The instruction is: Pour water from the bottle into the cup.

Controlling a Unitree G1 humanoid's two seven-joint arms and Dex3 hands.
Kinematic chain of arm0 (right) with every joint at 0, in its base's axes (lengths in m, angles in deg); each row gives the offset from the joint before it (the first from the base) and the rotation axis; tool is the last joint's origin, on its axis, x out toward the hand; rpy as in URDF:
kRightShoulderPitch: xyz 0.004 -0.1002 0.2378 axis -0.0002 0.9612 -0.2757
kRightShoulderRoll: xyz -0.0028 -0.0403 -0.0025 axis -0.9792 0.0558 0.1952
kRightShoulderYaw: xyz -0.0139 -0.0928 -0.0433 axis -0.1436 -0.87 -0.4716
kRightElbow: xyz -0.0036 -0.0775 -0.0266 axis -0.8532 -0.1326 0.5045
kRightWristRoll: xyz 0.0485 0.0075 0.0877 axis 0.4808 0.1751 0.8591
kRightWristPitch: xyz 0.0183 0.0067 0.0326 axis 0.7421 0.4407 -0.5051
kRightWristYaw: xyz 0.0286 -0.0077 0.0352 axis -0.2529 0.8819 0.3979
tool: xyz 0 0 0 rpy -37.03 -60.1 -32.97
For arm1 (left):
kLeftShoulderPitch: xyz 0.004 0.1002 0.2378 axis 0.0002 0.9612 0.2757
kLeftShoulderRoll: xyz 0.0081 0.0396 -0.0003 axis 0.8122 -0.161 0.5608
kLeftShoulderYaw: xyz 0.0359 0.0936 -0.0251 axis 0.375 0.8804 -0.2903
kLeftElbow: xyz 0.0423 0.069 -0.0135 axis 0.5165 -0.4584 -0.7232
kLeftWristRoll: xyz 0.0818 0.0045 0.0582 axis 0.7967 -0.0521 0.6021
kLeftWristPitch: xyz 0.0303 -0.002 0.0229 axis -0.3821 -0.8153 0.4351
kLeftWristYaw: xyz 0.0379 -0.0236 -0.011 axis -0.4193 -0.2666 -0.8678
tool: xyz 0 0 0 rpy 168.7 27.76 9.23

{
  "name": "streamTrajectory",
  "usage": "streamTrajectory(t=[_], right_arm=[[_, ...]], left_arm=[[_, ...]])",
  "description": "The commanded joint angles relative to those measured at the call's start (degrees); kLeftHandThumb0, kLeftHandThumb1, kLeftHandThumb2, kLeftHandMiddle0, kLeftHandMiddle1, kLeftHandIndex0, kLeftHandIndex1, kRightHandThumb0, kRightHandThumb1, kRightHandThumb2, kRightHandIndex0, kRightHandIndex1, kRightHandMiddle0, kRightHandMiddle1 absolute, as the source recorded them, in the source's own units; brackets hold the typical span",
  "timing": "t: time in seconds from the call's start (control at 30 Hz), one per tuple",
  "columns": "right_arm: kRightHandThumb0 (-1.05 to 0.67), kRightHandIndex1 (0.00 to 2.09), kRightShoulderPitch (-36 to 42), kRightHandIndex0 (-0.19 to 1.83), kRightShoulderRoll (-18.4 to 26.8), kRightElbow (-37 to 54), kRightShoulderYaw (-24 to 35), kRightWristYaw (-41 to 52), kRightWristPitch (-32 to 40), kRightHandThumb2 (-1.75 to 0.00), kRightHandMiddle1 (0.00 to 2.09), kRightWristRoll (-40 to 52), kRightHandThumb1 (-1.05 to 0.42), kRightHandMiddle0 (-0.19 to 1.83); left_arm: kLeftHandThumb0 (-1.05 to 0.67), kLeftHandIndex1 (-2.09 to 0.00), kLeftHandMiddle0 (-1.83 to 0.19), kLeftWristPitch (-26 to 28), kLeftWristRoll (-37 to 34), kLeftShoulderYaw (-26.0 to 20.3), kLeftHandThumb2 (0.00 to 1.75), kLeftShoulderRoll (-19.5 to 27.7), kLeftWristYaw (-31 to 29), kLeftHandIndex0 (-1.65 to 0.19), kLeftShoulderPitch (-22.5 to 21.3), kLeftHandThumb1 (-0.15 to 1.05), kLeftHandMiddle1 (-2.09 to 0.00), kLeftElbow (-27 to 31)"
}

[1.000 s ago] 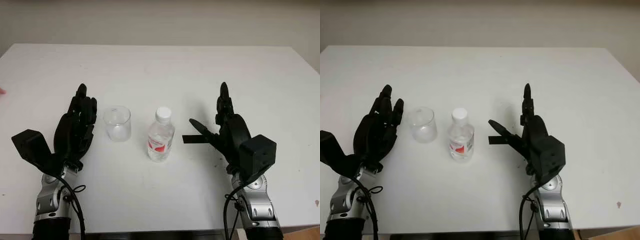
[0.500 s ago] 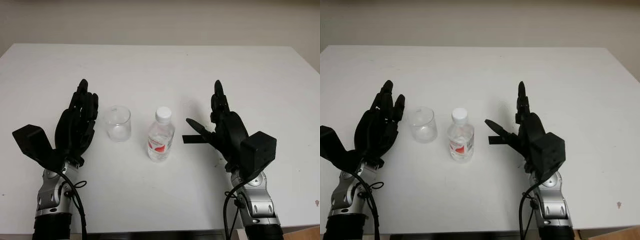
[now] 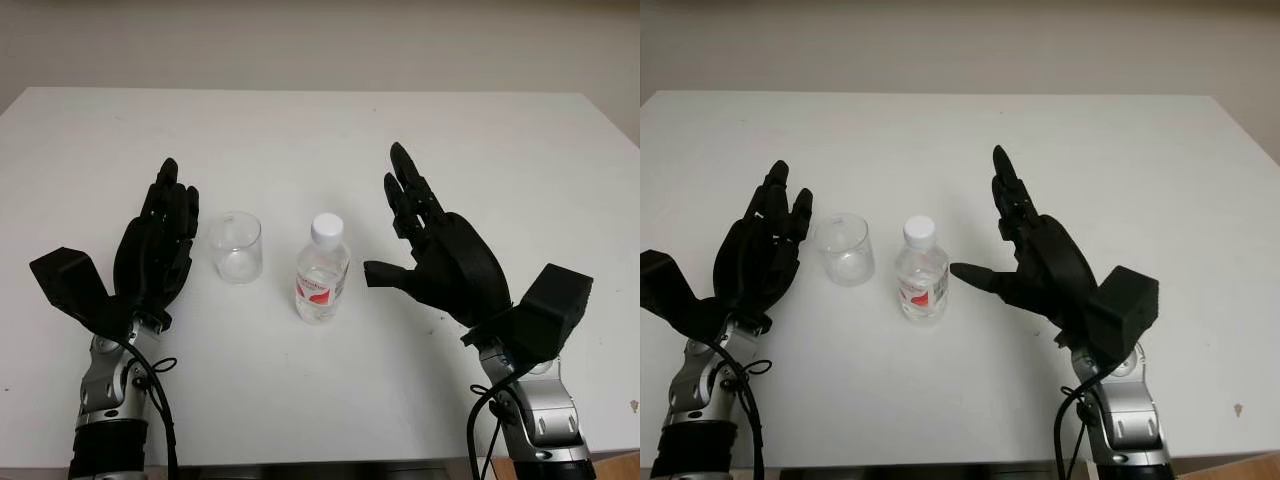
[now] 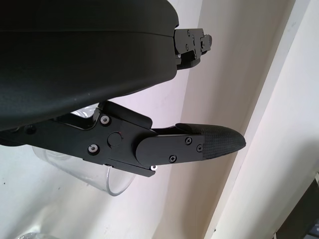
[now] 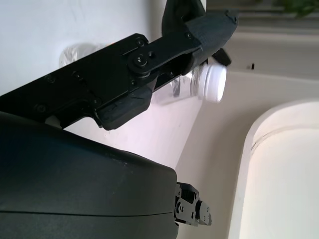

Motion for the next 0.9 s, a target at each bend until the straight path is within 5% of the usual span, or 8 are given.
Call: streamTrajectory(t=[0.0,0.47,0.87], right_arm=[[-0.98,0.00,0.57,-0.19,0.32,0.00,-2.07,0.67,-0.24,-0.04,0.00,-1.02,-0.84,-0.19],[-0.95,0.00,-4.31,-0.19,-5.59,-15.07,-10.91,-2.74,-4.00,-0.06,0.00,-8.97,-0.86,-0.19],[-0.94,0.00,-4.18,-0.19,-8.55,-18.45,-11.52,-3.87,-9.45,-0.05,0.00,-8.47,-0.85,-0.19]], left_arm=[[-0.74,-0.06,0.08,-0.65,0.01,-0.32,0.42,0.03,-0.25,0.07,-0.78,1.05,-0.05,0.07],[-0.73,-0.06,0.09,-0.95,0.36,-0.05,0.41,-0.34,-0.11,0.07,-0.55,1.05,-0.05,0.27],[-0.73,-0.05,0.09,-2.05,0.17,0.08,0.40,-1.20,-0.78,0.08,-1.09,1.05,-0.05,-1.64]])
